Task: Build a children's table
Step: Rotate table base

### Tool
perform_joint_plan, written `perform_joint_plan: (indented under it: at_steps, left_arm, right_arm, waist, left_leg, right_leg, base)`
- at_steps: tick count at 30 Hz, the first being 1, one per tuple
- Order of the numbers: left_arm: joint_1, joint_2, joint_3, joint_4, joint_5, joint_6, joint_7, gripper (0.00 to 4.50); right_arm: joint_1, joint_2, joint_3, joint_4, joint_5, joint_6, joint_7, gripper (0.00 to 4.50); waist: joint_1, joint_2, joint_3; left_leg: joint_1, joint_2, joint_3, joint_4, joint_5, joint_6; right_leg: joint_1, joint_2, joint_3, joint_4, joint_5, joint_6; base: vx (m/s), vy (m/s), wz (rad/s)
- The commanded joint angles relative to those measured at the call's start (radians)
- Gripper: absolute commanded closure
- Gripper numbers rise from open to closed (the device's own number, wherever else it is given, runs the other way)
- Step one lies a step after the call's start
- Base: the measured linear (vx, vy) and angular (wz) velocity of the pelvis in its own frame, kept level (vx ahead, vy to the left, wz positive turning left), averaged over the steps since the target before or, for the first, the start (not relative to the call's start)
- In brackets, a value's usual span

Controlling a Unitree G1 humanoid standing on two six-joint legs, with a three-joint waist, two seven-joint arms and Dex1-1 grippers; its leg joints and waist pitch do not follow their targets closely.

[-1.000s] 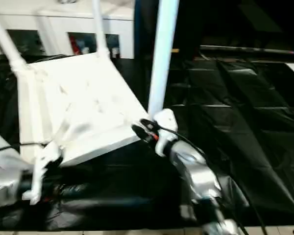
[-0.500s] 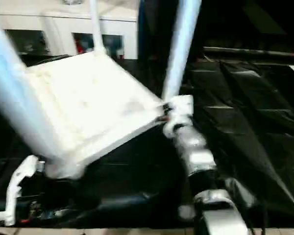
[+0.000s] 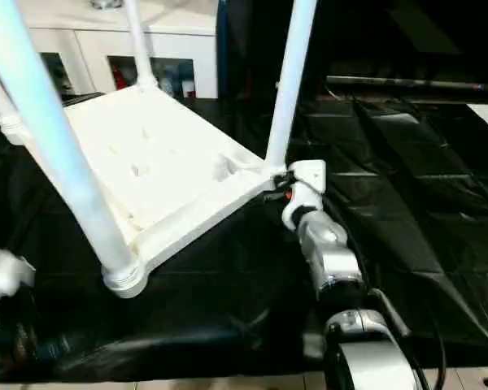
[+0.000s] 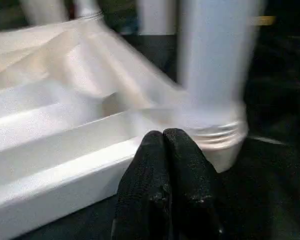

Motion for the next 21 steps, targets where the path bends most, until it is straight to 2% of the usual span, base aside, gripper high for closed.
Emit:
perform_joint_plan:
  at_steps: [1, 2, 3, 5, 7, 8, 10, 11, 12, 14, 15, 16, 18, 21]
  left_arm:
    - [-0.025, 0.004, 0.027, 0.009, -0.019, -0.011, 0.009, 0.06]
    - [-0.051, 0.001, 0.040, 0.018, -0.033, -0.011, 0.022, 0.06]
    - [-0.072, -0.001, 0.048, 0.026, -0.042, -0.007, 0.035, 0.06]
    - [-0.085, -0.002, 0.051, 0.031, -0.045, -0.009, 0.042, 0.06]
    - [-0.104, -0.005, 0.045, 0.039, -0.047, -0.020, 0.048, 0.06]
    - [-0.114, -0.011, 0.041, 0.041, -0.052, -0.024, 0.053, 0.06]
    - [-0.151, -0.037, 0.025, 0.042, -0.063, -0.036, 0.068, 0.06]
    - [-0.195, -0.065, -0.005, 0.052, -0.061, -0.050, 0.081, 0.06]
    - [-0.203, -0.069, -0.012, 0.053, -0.059, -0.053, 0.082, 0.06]
    - [-0.263, -0.107, -0.068, 0.073, -0.038, -0.078, 0.099, 0.06]
    - [-0.263, -0.107, -0.068, 0.073, -0.038, -0.078, 0.099, 0.06]
    - [-0.296, -0.127, -0.098, 0.082, -0.034, -0.085, 0.104, 0.06]
    - [-0.330, -0.147, -0.132, 0.087, -0.031, -0.087, 0.107, 0.06]
    - [-0.401, -0.191, -0.212, 0.091, -0.031, -0.087, 0.093, 0.06]
  right_arm:
    - [0.018, -0.019, 0.020, -0.024, -0.017, 0.027, 0.022, 4.43]
    - [0.036, -0.028, 0.035, -0.036, -0.027, 0.039, 0.032, 4.43]
    - [0.049, -0.034, 0.046, -0.042, -0.037, 0.045, 0.038, 4.43]
    - [0.058, -0.036, 0.051, -0.046, -0.042, 0.047, 0.039, 4.43]
    - [0.069, -0.033, 0.054, -0.048, -0.046, 0.057, 0.045, 4.43]
    - [0.071, -0.032, 0.056, -0.046, -0.047, 0.060, 0.050, 4.43]
    - [0.075, -0.025, 0.070, -0.050, -0.050, 0.079, 0.070, 4.43]
    - [0.081, -0.017, 0.094, -0.065, -0.048, 0.107, 0.102, 4.43]
    - [0.082, -0.016, 0.099, -0.067, -0.048, 0.110, 0.107, 4.43]
    - [0.074, -0.003, 0.122, -0.061, -0.055, 0.113, 0.128, 4.43]
    - [0.074, -0.003, 0.122, -0.061, -0.055, 0.113, 0.128, 4.43]
    - [0.062, 0.006, 0.128, -0.048, -0.062, 0.108, 0.132, 4.43]
    - [0.047, 0.016, 0.129, -0.030, -0.070, 0.102, 0.131, 4.43]
    - [0.013, 0.034, 0.136, 0.012, -0.081, 0.091, 0.130, 4.43]
  waist:
    - [0.000, 0.023, -0.053]
    - [-0.001, 0.025, -0.054]
    - [0.000, 0.024, -0.054]
    - [0.001, 0.023, -0.052]
    - [-0.002, 0.020, -0.051]
    - [-0.004, 0.021, -0.051]
    - [-0.005, 0.021, -0.052]
    - [-0.005, 0.018, -0.052]
    - [-0.002, 0.020, -0.052]
    - [-0.002, 0.016, -0.053]
    - [0.000, 0.017, -0.054]
    - [0.000, 0.014, -0.055]
    - [0.001, 0.016, -0.055]
    - [0.004, 0.011, -0.057]
  left_leg:
    - [0.008, -0.017, 0.018, -0.064, -0.234, 0.007]
    - [0.007, -0.017, 0.017, -0.065, -0.234, 0.006]
    - [0.009, -0.017, 0.019, -0.064, -0.246, 0.004]
    - [0.006, -0.018, 0.018, -0.064, -0.251, -0.002]
    - [0.004, -0.018, 0.016, -0.065, -0.268, -0.003]
    - [0.003, -0.019, 0.016, -0.065, -0.269, -0.004]
    - [0.005, -0.018, 0.016, -0.064, -0.278, -0.006]
    - [0.005, -0.018, 0.017, -0.063, -0.276, -0.005]
    - [0.005, -0.017, 0.015, -0.063, -0.270, -0.006]
    - [0.003, -0.017, 0.015, -0.063, -0.262, -0.003]
    - [0.005, -0.016, 0.016, -0.061, -0.259, -0.006]
    - [0.003, -0.016, 0.017, -0.060, -0.251, -0.006]
    - [0.003, -0.016, 0.016, -0.060, -0.249, -0.011]
    - [0.004, -0.016, 0.017, -0.059, -0.242, -0.016]
  right_leg:
    - [0.040, -0.012, 0.022, -0.057, -0.082, -0.228]
    - [0.041, -0.014, 0.022, -0.055, -0.079, -0.232]
    - [0.040, -0.013, 0.022, -0.057, -0.084, -0.233]
    - [0.043, -0.015, 0.022, -0.057, -0.101, -0.231]
    - [0.043, -0.018, 0.023, -0.060, -0.143, -0.224]
    - [0.044, -0.018, 0.023, -0.060, -0.150, -0.222]
    - [0.041, -0.018, 0.024, -0.062, -0.164, -0.221]
    - [0.041, -0.016, 0.024, -0.062, -0.161, -0.224]
    - [0.042, -0.018, 0.025, -0.060, -0.155, -0.224]
    - [0.043, -0.020, 0.025, -0.059, -0.155, -0.225]
    - [0.041, -0.021, 0.026, -0.058, -0.154, -0.226]
    - [0.042, -0.021, 0.027, -0.057, -0.143, -0.228]
    - [0.042, -0.021, 0.026, -0.055, -0.144, -0.227]
    - [0.042, -0.022, 0.026, -0.054, -0.141, -0.231]
  base:
    - [0.000, 0.000, 0.00]
    - [0.000, 0.000, 0.00]
    - [0.000, 0.000, 0.00]
    - [0.000, 0.000, 0.00]
    - [0.000, 0.000, 0.00]
    - [0.000, 0.000, 0.00]
    - [0.000, 0.000, 0.00]
    - [0.000, 0.000, 0.00]
    - [0.000, 0.000, 0.00]
    - [0.000, 0.000, 0.00]
    - [0.000, 0.000, 0.00]
    - [0.000, 0.000, 0.00]
    - [0.000, 0.000, 0.00]
    - [0.000, 0.000, 0.00]
